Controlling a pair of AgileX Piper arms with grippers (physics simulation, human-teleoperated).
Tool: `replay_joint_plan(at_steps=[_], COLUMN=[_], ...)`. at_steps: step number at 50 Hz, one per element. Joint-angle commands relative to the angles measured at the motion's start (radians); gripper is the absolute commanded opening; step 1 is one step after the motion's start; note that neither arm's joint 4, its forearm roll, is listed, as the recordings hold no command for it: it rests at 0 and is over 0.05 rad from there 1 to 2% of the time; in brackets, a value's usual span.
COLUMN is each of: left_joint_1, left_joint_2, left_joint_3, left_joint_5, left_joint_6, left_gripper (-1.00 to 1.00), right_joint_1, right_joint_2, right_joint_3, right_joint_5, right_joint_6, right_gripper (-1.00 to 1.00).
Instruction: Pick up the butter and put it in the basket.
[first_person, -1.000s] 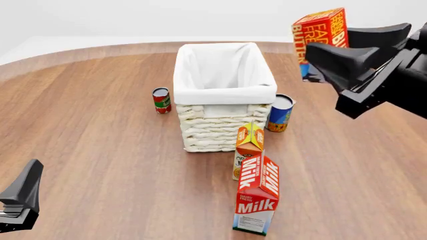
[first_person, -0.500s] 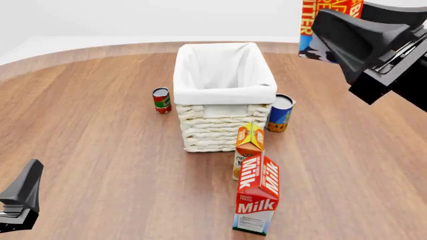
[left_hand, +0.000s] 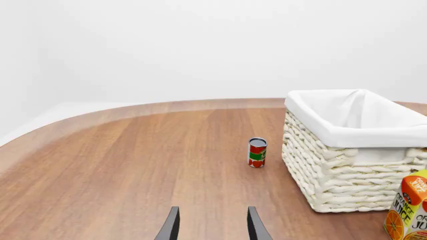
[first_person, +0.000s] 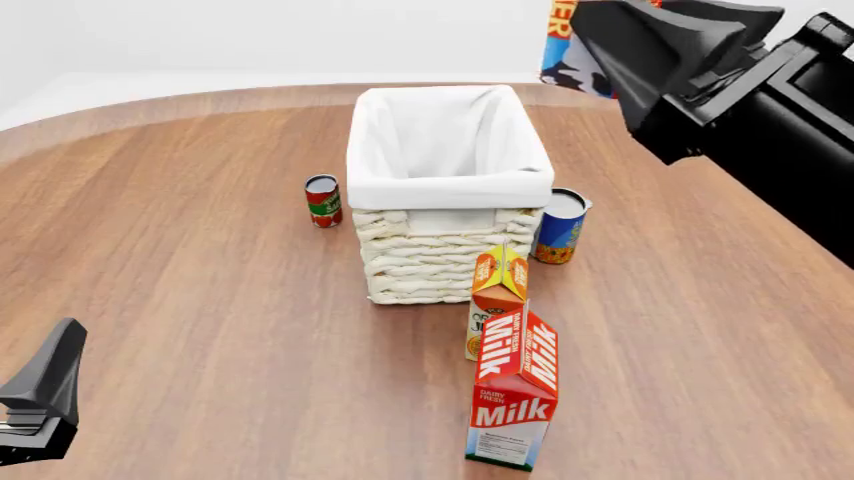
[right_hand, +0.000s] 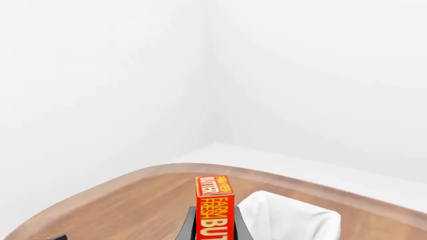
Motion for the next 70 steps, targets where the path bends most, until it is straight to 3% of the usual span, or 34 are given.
replay_joint_plan(at_steps=[1, 21, 27, 43, 50, 55, 70], left_joint_1=[0.0, 0.0, 0.0, 0.0, 0.0, 0.0, 0.0], left_joint_2=[0.0, 0.0, 0.0, 0.0, 0.0, 0.0, 0.0], left_joint_3=[0.0, 0.0, 0.0, 0.0, 0.0, 0.0, 0.0], left_joint_5=[0.0, 0.0, 0.0, 0.0, 0.0, 0.0, 0.0], left_joint_6=[0.0, 0.0, 0.0, 0.0, 0.0, 0.0, 0.0], left_gripper=[1.0, 1.0, 1.0, 1.0, 1.0, 1.0, 1.0], right_joint_1=[0.009, 0.014, 0.015, 0.029, -0.04, -0.083, -0.111], right_joint_2=[0.086, 0.209, 0.293, 0.387, 0.484, 0.55, 0.607], right_joint_3=[-0.089, -0.284, -0.379, -0.513, -0.621, -0.682, -0.722], right_joint_5=[-0.054, 0.004, 0.098, 0.24, 0.326, 0.381, 0.441], right_joint_6=[0.041, 0.02, -0.047, -0.022, 0.016, 0.009, 0.054], right_gripper=[-1.0, -1.0, -1.0, -1.0, -1.0, -1.0, -1.0])
